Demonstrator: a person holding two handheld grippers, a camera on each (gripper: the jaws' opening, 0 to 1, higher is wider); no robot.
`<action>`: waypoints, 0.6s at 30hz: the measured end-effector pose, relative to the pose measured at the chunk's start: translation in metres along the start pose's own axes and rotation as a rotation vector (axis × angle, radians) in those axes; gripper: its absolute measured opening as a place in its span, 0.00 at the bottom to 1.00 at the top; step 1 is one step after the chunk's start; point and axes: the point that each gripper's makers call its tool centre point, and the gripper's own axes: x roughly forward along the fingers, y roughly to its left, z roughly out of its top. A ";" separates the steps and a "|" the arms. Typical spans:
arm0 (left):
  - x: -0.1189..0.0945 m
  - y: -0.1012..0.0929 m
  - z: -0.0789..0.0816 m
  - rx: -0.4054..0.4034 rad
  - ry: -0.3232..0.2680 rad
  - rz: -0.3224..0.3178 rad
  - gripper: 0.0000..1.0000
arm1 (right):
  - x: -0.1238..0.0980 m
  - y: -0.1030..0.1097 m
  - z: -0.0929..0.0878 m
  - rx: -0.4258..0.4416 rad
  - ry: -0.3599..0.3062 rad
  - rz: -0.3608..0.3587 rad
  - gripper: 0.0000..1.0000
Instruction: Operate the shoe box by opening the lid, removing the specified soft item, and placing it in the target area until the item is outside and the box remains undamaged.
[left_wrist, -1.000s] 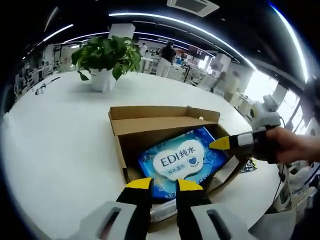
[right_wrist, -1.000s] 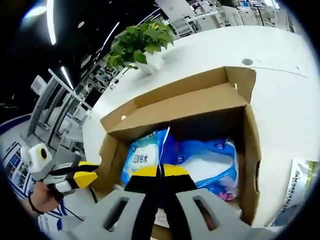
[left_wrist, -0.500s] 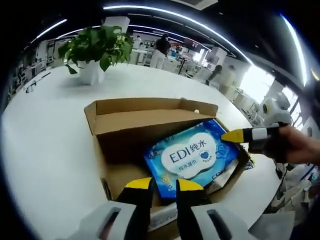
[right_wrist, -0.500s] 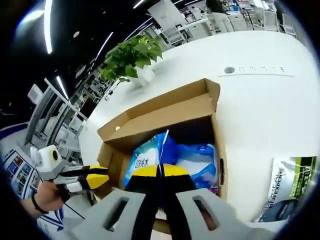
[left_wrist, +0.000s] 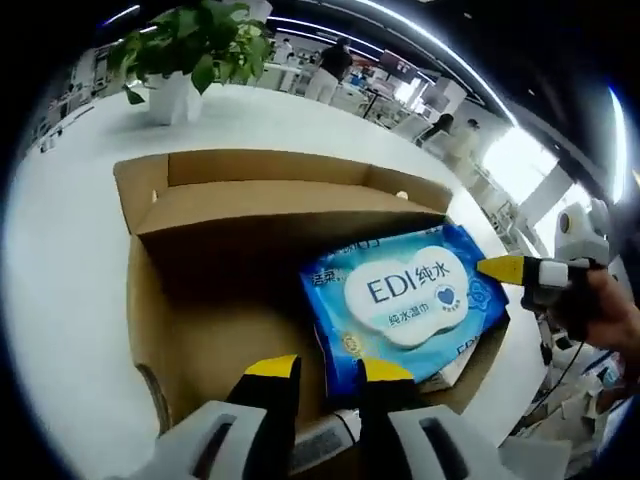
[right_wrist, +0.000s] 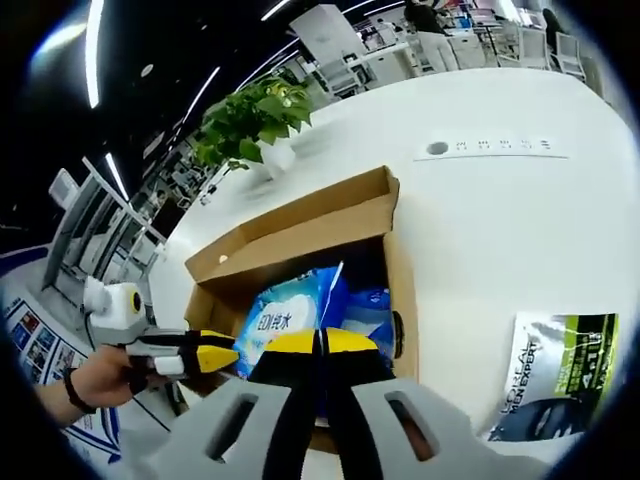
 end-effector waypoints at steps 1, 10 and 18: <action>0.001 0.000 0.000 -0.002 0.004 0.000 0.22 | -0.001 -0.002 0.001 0.006 -0.001 -0.001 0.00; 0.009 -0.011 0.003 -0.047 0.012 -0.078 0.19 | -0.002 -0.008 0.000 0.018 -0.002 0.000 0.00; 0.014 -0.013 0.002 -0.079 0.016 -0.098 0.10 | 0.000 -0.005 0.000 0.000 -0.005 0.013 0.00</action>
